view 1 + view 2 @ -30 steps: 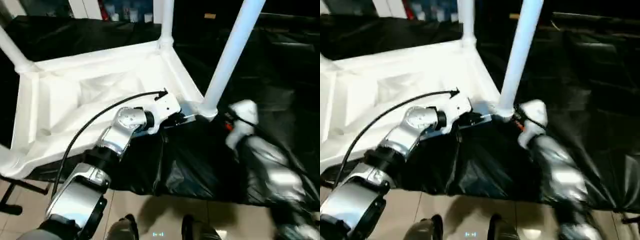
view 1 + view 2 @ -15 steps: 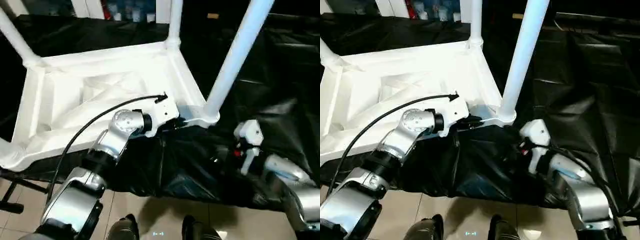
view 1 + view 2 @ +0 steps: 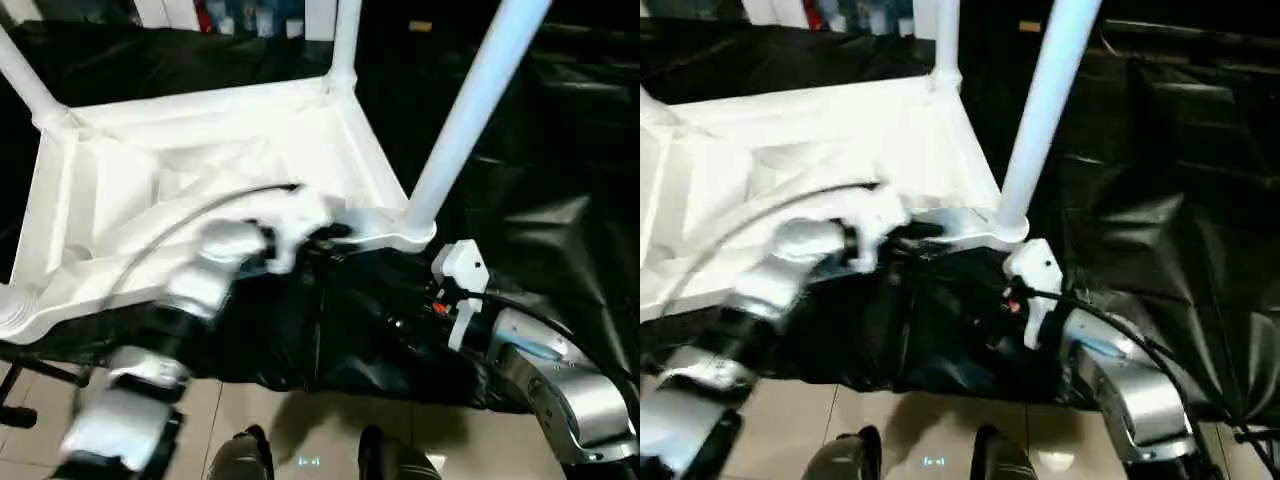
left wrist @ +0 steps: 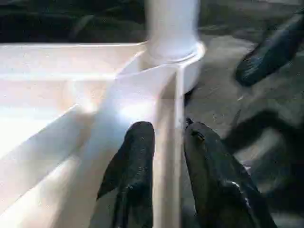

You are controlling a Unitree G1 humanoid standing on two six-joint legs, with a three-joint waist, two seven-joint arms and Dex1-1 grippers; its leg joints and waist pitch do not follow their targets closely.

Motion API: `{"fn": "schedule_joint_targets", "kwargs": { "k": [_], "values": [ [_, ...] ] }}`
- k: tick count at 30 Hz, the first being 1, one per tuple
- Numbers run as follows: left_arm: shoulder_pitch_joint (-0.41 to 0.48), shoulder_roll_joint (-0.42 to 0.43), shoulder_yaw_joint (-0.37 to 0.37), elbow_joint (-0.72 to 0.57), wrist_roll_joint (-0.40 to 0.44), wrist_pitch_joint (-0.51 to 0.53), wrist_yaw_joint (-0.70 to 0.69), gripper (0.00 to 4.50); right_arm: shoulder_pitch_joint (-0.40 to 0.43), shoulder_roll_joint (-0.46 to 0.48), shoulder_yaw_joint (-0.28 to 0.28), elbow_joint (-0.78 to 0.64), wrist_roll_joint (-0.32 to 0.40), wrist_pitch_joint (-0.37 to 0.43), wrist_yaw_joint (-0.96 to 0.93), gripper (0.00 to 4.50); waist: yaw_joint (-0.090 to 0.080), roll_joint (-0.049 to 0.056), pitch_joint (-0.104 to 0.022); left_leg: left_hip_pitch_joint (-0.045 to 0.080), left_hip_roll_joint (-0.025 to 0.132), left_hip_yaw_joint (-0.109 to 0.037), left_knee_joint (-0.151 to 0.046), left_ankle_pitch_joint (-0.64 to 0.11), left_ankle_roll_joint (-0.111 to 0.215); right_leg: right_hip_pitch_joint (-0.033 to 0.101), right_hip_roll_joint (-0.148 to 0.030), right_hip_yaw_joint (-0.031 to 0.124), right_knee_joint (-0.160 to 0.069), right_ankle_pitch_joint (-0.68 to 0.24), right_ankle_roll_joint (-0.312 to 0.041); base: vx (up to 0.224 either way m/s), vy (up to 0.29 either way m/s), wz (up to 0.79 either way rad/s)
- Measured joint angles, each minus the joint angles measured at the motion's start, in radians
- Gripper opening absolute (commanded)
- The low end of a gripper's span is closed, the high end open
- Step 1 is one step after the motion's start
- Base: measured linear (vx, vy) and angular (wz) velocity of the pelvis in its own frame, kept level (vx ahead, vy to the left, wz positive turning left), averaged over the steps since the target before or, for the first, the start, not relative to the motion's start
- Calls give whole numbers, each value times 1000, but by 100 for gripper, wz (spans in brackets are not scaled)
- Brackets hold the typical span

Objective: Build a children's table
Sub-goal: Rotate leg to tighten

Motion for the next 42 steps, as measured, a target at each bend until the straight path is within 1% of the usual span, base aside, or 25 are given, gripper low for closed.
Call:
{"fn": "schedule_joint_targets", "kwargs": {
  "k": [3,4,5,7,8,9,11,12,14,15,16,18,20,21,23,24,25,26,27,29,31,32,37,39,42],
  "values": [
    [52,98,44,-85,-49,66,-53,168,-6,14,8,3,-3,0,-21,450,-10,0,0,2,1,0,0,1,-5,1,1,0,1,2,-2,0,0,0],
    [70,146,84,-115,-80,110,-83,184,-9,18,9,8,-14,0,-29,450,-11,0,0,3,2,0,0,1,-12,1,1,0,2,2,-2,0,0,0],
    [75,162,104,-130,-97,131,-97,194,-15,20,9,16,-18,0,-36,450,-10,0,0,2,2,0,0,2,-14,1,1,0,2,3,-2,0,0,0],
    [108,199,138,-215,-175,226,-155,200,-56,51,8,57,-31,-4,-65,450,-7,-2,0,2,1,1,0,4,-16,1,0,1,3,3,-3,0,0,0],
    [113,206,142,-236,-196,252,-174,200,-69,58,7,68,-34,-6,-77,450,-3,-2,0,2,1,1,0,4,-16,1,0,1,4,4,-4,0,0,0],
    [134,230,152,-283,-236,305,-204,216,-95,81,4,96,-35,-15,-101,450,-1,-3,0,2,1,2,0,4,-17,1,0,1,4,4,-4,0,0,0],
    [156,257,155,-328,-275,366,-239,239,-126,106,-13,134,-35,-26,-134,450,1,-3,0,2,1,2,1,4,-17,1,0,2,5,4,-4,0,0,0],
    [181,279,154,-368,-296,402,-259,239,-151,119,-18,168,-35,-31,-148,450,1,-4,0,2,1,2,1,4,-17,1,0,2,6,4,-4,0,0,0],
    [203,290,149,-410,-316,439,-279,248,-172,131,-21,201,-37,-36,-157,450,5,-4,0,2,1,2,1,4,-17,1,0,2,6,4,-4,0,0,0],
    [221,299,138,-435,-322,459,-289,276,-193,150,-20,233,-40,-44,-167,450,6,-3,0,3,2,2,1,4,-17,1,0,2,6,4,-4,0,0,0],
    [228,304,129,-449,-322,471,-290,276,-207,164,-20,253,-45,-53,-173,450,6,-3,0,3,2,2,1,4,-17,1,0,2,7,4,-4,0,0,0],
    [243,308,87,-483,-314,492,-288,285,-270,218,-12,329,-68,-90,-208,450,5,0,2,3,2,2,4,4,-17,0,0,2,11,3,-4,0,0,0],
    [251,315,56,-498,-288,499,-283,309,-319,260,-12,390,-72,-116,-241,450,2,1,2,5,2,2,4,5,-18,0,0,3,14,3,-4,0,0,0],
    [254,318,41,-502,-275,501,-280,320,-335,276,-12,409,-72,-126,-254,450,3,1,2,5,2,1,3,5,-19,0,0,2,14,3,-4,0,0,0],
    [261,333,21,-512,-254,511,-270,327,-352,295,-14,445,-73,-146,-271,450,4,2,3,5,3,1,4,6,-20,0,1,2,15,3,-4,0,0,0],
    [263,350,0,-513,-218,508,-248,331,-371,321,-20,490,-76,-158,-299,450,3,2,3,6,3,1,4,6,-20,0,1,3,15,3,-4,0,0,0],
    [264,356,-10,-509,-190,507,-224,345,-388,341,-30,523,-79,-164,-329,450,1,2,3,6,3,1,4,7,-21,0,1,3,15,4,-4,0,0,0],
    [266,356,-17,-507,-169,505,-206,345,-399,356,-37,544,-80,-170,-357,450,0,2,3,6,3,1,4,7,-22,0,1,3,15,4,-4,0,0,0],
    [269,359,-27,-507,-143,503,-181,368,-419,374,-49,578,-93,-184,-408,450,-2,2,3,6,3,1,4,7,-22,0,1,3,15,4,-4,0,0,0],
    [272,361,-34,-508,-123,504,-151,368,-443,398,-68,623,-108,-209,-472,450,-6,2,3,6,3,1,4,8,-23,0,1,3,15,4,-4,0,0,0],
    [272,365,-34,-510,-115,505,-133,392,-460,403,-77,660,-117,-230,-516,450,-7,2,3,5,3,1,4,7,-23,0,1,2,15,4,-4,0,0,0],
    [272,368,-34,-513,-113,505,-128,405,-472,409,-91,691,-119,-239,-550,450,-7,2,3,5,3,1,4,8,-23,0,1,2,15,4,-4,0,0,0],
    [290,374,-24,-535,-113,505,-104,441,-515,400,-155,783,-117,-314,-629,450,5,3,3,5,3,1,5,8,-23,1,1,3,16,4,-4,0,0,0],
    [295,378,-17,-536,-112,506,-92,441,-521,391,-175,810,-116,-338,-641,450,10,3,3,5,3,1,5,8,-23,2,1,3,16,4,-4,0,0,0],
    [299,383,-7,-540,-109,507,-72,441,-544,381,-199,854,-110,-360,-658,450,11,3,4,5,3,1,6,8,-23,2,1,4,18,4,-4,0,0,0]
  ]
}}
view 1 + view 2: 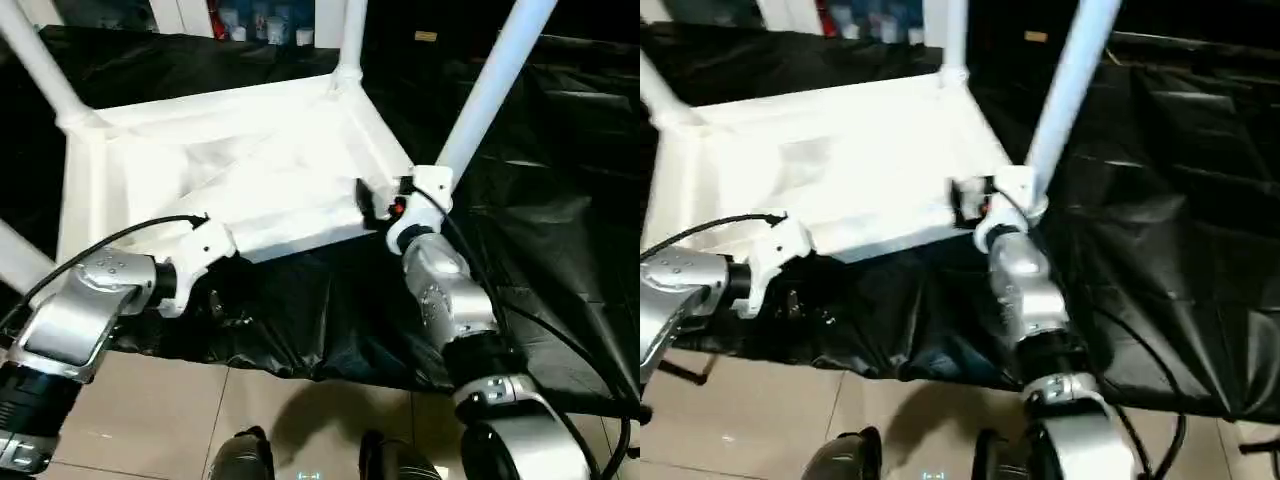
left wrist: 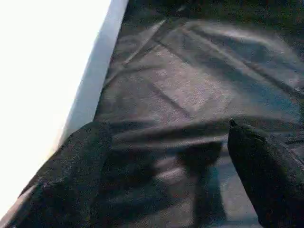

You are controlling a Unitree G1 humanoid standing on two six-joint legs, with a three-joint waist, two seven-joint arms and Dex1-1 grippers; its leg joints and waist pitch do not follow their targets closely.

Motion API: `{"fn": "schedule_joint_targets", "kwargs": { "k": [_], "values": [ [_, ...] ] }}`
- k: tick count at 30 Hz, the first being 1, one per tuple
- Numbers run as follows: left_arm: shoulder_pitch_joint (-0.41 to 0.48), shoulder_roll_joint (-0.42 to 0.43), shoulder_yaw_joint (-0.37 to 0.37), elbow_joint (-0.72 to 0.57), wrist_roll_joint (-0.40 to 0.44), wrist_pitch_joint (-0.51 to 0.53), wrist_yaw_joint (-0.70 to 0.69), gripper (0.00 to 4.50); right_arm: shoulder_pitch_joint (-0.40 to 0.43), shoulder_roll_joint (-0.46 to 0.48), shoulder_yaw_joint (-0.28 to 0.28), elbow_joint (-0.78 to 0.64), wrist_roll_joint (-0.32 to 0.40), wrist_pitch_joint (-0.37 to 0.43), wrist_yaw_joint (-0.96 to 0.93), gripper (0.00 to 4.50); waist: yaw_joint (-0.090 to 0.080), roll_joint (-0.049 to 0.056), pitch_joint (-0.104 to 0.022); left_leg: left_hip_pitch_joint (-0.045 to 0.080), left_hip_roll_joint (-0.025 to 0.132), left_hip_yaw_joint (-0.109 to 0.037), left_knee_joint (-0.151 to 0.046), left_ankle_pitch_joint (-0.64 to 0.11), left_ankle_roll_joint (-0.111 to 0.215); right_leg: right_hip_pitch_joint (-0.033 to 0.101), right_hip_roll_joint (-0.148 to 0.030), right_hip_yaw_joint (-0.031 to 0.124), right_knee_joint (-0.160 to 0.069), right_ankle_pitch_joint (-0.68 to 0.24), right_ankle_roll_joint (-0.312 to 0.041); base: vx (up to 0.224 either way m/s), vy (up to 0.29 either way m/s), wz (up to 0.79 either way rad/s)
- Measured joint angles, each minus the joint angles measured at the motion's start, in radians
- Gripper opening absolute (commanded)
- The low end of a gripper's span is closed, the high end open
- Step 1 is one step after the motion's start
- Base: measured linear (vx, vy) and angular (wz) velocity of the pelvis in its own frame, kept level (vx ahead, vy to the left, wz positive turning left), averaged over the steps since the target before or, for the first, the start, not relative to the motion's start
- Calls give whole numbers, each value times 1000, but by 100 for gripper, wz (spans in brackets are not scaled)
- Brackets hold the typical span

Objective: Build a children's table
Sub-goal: Rotate leg to tighten

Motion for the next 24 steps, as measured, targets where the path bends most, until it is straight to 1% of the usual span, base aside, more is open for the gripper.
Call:
{"fn": "schedule_joint_targets", "kwargs": {
  "k": [2,5,10,15,17,20,21,23,24],
  "values": [
    [4,1,4,-8,5,0,15,441,-21,-21,-14,43,3,-23,-12,450,2,1,0,-1,0,0,0,0,0,0,0,0,0,0,0,0,0,0],
    [10,1,5,-11,8,0,31,441,-40,-59,-51,82,11,-37,-32,450,5,1,1,-2,0,1,0,0,0,1,0,1,1,0,0,0,0,0],
    [10,-10,5,-9,17,-13,70,441,-76,-118,-93,163,14,-69,-36,450,5,1,1,-4,0,0,3,0,0,1,-1,1,2,0,0,0,0,0],
    [13,-44,7,-2,26,-65,121,441,-78,-182,-128,193,15,-99,-42,450,6,2,1,-7,0,0,5,1,2,0,-1,1,2,0,0,0,0,0],
    [32,-59,23,-4,26,-91,143,441,-78,-198,-143,200,16,-106,-45,450,3,3,1,-8,0,0,6,2,3,0,-1,1,2,0,0,0,0,0],
    [78,-100,59,-19,24,-132,196,441,-54,-222,-155,185,16,-110,-54,450,1,3,1,-8,1,0,6,2,3,0,0,1,1,0,1,0,0,0],
    [100,-128,74,-33,21,-148,224,441,-29,-224,-155,158,15,-109,-49,450,1,3,1,-8,1,0,6,2,3,0,0,0,1,-1,1,0,0,0],
    [157,-203,111,-68,-10,-179,280,441,38,-221,-145,75,27,-78,19,450,0,4,0,-9,2,0,6,2,4,1,0,1,-2,-1,1,0,0,0],
    [186,-230,112,-81,-28,-190,295,441,67,-217,-138,36,35,-73,54,450,-1,4,0,-10,2,0,6,1,4,0,0,0,-2,-1,1,0,0,0]
  ]
}}
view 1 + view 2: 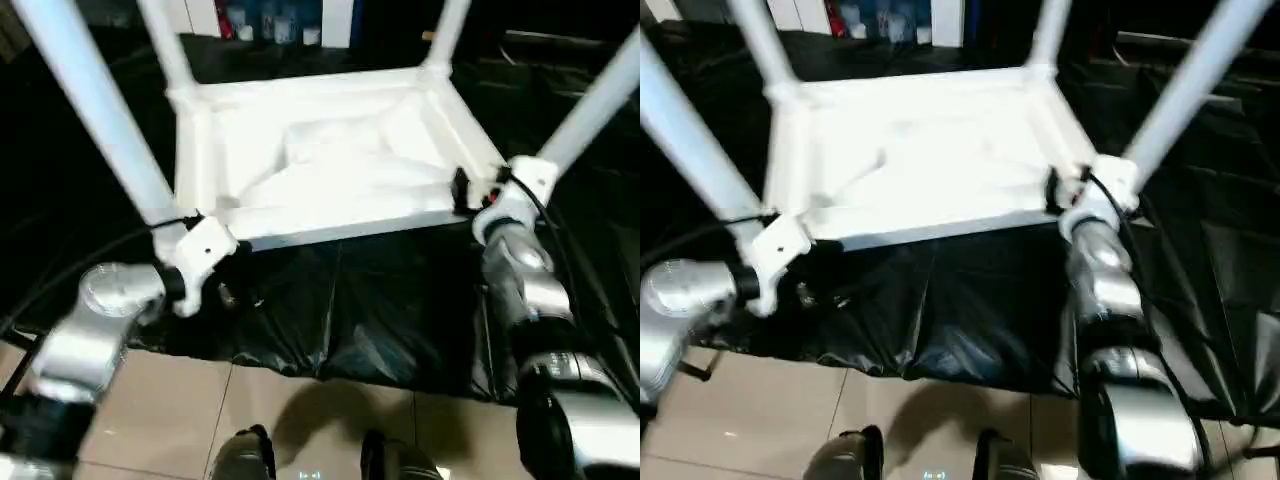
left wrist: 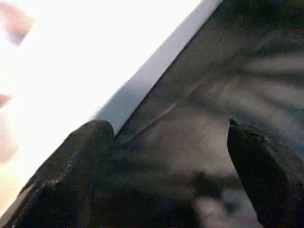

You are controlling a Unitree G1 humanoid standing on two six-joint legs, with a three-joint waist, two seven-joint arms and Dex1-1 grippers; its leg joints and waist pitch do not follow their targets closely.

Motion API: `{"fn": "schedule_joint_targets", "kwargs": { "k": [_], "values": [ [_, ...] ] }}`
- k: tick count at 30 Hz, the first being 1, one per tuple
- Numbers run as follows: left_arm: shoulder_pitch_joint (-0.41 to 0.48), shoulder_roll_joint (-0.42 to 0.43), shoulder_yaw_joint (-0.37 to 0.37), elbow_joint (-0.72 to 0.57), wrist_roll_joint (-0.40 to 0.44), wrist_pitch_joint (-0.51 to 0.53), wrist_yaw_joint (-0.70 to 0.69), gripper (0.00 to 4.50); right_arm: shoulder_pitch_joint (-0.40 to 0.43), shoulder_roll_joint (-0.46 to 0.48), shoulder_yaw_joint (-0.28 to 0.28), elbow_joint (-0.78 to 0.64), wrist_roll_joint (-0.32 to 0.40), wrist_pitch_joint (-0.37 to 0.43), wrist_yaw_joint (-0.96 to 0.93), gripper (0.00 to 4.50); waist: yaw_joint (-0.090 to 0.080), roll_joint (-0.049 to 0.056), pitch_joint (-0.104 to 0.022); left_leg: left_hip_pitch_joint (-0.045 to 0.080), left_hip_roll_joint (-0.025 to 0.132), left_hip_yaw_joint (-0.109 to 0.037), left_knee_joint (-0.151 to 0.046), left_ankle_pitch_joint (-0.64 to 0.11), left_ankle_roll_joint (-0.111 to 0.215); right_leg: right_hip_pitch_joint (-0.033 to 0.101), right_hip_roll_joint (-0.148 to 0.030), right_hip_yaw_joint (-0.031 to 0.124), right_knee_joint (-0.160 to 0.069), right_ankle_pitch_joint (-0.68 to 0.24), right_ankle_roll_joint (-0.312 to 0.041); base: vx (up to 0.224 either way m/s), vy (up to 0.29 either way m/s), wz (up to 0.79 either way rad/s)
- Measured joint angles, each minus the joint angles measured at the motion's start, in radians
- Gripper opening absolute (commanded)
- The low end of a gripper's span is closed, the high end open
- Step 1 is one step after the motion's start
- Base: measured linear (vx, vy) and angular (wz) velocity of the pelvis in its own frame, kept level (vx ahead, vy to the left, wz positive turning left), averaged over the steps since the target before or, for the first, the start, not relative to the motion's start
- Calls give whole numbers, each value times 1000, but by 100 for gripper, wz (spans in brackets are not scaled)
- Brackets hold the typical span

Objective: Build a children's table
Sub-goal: Rotate leg to tighten

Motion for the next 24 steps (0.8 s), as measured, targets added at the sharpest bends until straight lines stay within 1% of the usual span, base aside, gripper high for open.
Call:
{"fn": "schedule_joint_targets", "kwargs": {
  "k": [2,3,5,6,8,9,11,12,15,19,21,24],
  "values": [
    [31,-29,11,-2,-21,-23,28,441,44,1,23,-83,22,41,59,450,-6,0,0,1,2,0,0,0,0,0,2,0,0,0,0,0,0,0],
    [52,-49,30,-5,-39,-45,47,441,86,1,43,-143,26,66,92,450,-7,1,1,1,3,-1,0,0,0,0,4,0,-1,0,0,0,0,0],
    [79,-67,66,-5,-58,-66,69,441,126,1,73,-205,35,85,121,450,-12,2,1,3,5,-1,-1,0,-1,0,6,0,-1,0,0,0,0,0],
    [90,-86,86,-4,-58,-100,97,441,155,-7,98,-255,41,107,140,450,-11,4,2,3,5,-3,-3,0,-1,0,7,0,-1,0,0,0,0,0],
    [116,-121,131,-5,-57,-165,151,441,216,-20,142,-330,42,132,169,450,-11,5,3,4,5,-3,-7,0,-1,0,8,0,-3,-2,5,0,0,0],
    [130,-134,152,-6,-55,-193,183,441,254,-19,160,-370,42,161,183,450,-10,7,4,4,6,-4,-7,0,-1,0,10,1,-3,-3,5,0,0,0],
    [158,-156,181,-16,-52,-227,231,441,304,-18,177,-431,44,203,193,450,-10,13,7,4,6,-5,-8,0,-1,-1,10,1,-4,-3,6,0,0,0],
    [196,-171,200,-39,-46,-253,262,441,347,-17,187,-487,48,230,199,450,-10,15,8,4,6,-5,-9,0,-1,-1,11,2,-5,-3,6,0,0,0],
    [267,-209,221,-89,-46,-298,307,441,425,-28,212,-607,55,295,210,450,-10,18,10,3,6,-5,-13,0,-1,-1,13,2,-13,-3,7,0,0,0],
    [342,-279,228,-154,-46,-364,366,441,470,-42,249,-721,62,369,221,450,-10,23,13,2,6,-4,-16,-1,-2,-1,13,3,-19,-3,7,0,0,0],
    [374,-300,226,-165,-44,-389,387,441,477,-41,257,-745,62,390,221,450,-8,24,13,2,6,-4,-17,-2,-3,-1,13,3,-19,-3,7,0,0,0],
    [395,-329,233,-177,-34,-416,429,441,483,-41,259,-761,62,410,221,450,-1,25,14,2,6,-4,-17,-2,-3,-1,13,3,-19,-3,7,0,0,0]
  ]
}}
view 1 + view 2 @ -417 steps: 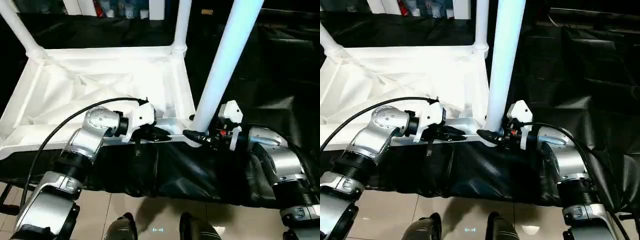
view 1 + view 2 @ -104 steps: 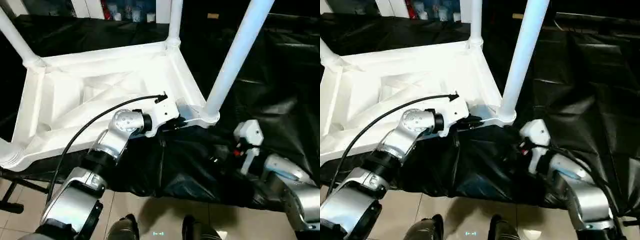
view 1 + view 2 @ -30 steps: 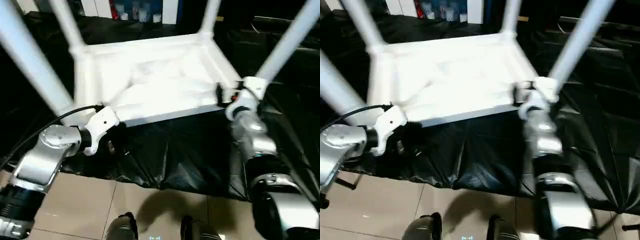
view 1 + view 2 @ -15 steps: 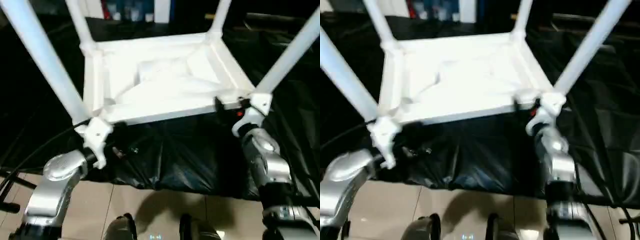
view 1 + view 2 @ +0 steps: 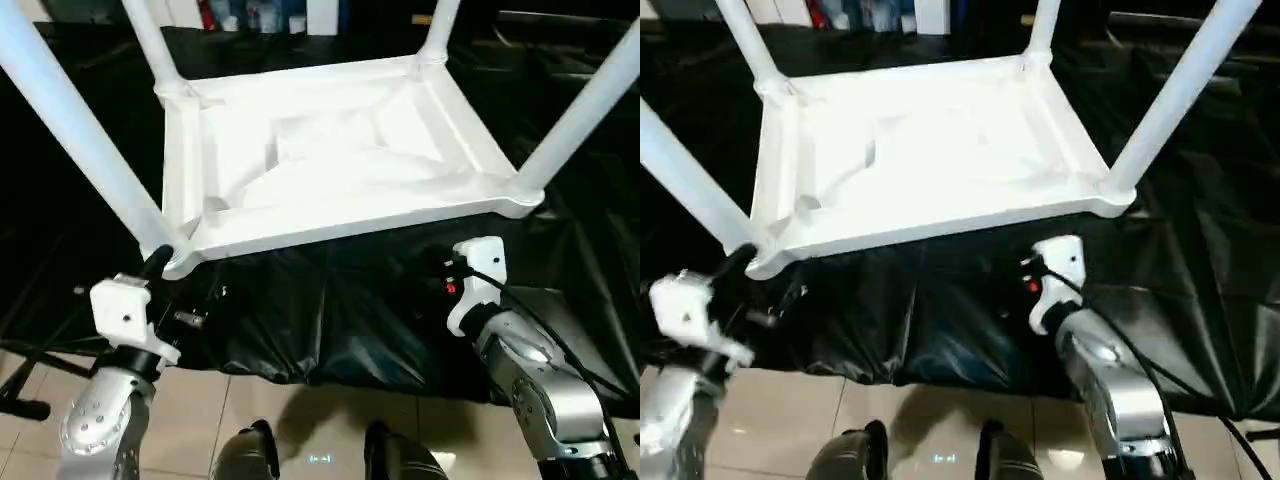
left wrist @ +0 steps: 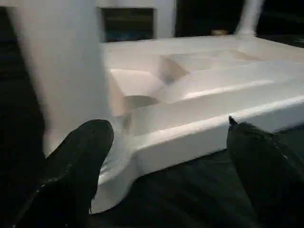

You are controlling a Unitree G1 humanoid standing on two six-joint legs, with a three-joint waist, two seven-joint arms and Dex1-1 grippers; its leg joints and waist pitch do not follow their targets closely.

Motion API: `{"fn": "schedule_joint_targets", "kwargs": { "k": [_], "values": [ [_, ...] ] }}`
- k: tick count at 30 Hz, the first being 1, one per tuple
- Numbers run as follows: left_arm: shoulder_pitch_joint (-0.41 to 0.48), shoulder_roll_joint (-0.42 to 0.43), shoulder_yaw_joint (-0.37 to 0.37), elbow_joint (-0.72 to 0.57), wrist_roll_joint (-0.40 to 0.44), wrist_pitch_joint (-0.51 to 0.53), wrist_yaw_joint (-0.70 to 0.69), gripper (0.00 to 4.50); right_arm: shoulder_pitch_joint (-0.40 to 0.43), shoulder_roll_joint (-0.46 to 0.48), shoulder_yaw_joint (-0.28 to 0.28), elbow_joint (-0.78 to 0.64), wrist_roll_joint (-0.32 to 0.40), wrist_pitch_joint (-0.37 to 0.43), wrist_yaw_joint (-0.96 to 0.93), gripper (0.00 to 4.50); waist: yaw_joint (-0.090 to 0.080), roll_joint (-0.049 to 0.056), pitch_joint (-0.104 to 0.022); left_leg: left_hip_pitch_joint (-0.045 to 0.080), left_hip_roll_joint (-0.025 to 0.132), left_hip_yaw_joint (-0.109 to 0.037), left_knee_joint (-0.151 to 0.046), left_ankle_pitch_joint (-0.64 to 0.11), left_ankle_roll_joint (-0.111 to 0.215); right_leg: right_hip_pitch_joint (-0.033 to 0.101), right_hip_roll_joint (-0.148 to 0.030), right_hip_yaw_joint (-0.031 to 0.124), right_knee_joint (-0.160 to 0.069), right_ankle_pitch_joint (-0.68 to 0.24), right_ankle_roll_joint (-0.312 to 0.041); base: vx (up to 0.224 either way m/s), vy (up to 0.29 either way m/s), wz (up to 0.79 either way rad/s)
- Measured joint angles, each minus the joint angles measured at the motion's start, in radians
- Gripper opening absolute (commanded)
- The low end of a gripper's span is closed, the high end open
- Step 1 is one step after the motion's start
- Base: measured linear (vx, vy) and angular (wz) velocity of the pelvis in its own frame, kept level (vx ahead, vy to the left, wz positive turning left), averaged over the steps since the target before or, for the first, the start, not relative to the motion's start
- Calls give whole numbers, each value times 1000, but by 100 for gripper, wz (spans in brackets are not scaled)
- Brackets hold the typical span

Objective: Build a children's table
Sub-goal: Rotate leg to tighten, then rotate table base

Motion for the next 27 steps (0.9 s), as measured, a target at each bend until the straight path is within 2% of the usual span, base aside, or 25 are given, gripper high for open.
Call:
{"fn": "schedule_joint_targets", "kwargs": {
  "k": [4,8,13,17,22,27],
  "values": [
    [-5,-29,32,-5,9,-22,69,441,2,-2,1,-25,0,28,0,450,1,1,0,0,0,0,0,0,0,0,0,0,0,-1,1,0,0,0],
    [-61,-28,94,3,3,-22,132,441,-1,-6,1,-29,-3,45,-2,450,1,1,0,0,0,0,1,0,0,0,0,0,1,0,2,0,0,0],
    [-136,2,97,57,-26,-21,118,441,-27,-5,7,-21,-16,55,-6,450,1,0,-1,0,0,0,3,0,0,0,0,1,2,3,-2,0,0,0],
    [-253,89,95,172,-89,-2,-4,441,-73,-4,8,38,-45,56,-35,450,2,0,-2,1,0,0,4,1,0,0,0,1,4,4,-5,0,0,0],
    [-386,187,95,305,-191,111,-183,441,-160,-2,2,166,-84,31,-72,450,2,-1,-3,0,0,1,11,0,0,0,-1,3,9,5,-7,0,0,0],
    [-437,258,96,359,-290,230,-350,441,-230,2,-8,277,-103,-2,-92,450,5,-4,-5,1,-1,1,18,1,0,0,-3,4,17,5,-7,0,0,0]
  ]
}}
